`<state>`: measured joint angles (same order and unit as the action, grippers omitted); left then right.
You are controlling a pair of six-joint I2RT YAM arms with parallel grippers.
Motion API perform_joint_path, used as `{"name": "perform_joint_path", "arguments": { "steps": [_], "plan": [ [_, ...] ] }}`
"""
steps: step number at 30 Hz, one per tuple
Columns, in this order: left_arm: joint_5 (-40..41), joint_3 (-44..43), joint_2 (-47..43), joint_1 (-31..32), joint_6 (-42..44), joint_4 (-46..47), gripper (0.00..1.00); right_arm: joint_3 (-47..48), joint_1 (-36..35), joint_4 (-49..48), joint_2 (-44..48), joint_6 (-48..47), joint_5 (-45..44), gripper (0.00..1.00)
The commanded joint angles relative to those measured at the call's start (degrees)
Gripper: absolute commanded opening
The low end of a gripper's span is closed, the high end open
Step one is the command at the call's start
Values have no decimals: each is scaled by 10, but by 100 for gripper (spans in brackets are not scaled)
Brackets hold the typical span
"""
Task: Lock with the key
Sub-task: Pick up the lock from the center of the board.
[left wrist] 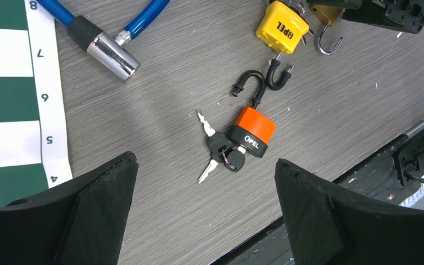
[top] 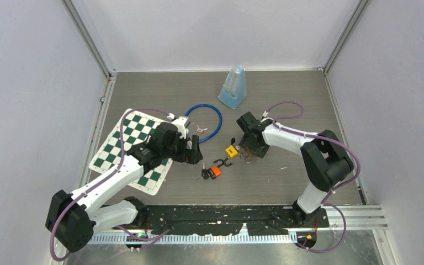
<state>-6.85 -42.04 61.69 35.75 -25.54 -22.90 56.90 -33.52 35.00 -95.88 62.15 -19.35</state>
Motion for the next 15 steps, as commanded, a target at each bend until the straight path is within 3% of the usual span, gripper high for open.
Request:
{"name": "perform_joint_path", "arguments": {
  "steps": [1,15],
  "plan": [
    [10,-9,-9,2,-3,22,92,40,-1,6,-10,31,-7,68],
    [30,-19,-4,2,2,21,92,62,0,48,-63,51,6,54]
  ]
}}
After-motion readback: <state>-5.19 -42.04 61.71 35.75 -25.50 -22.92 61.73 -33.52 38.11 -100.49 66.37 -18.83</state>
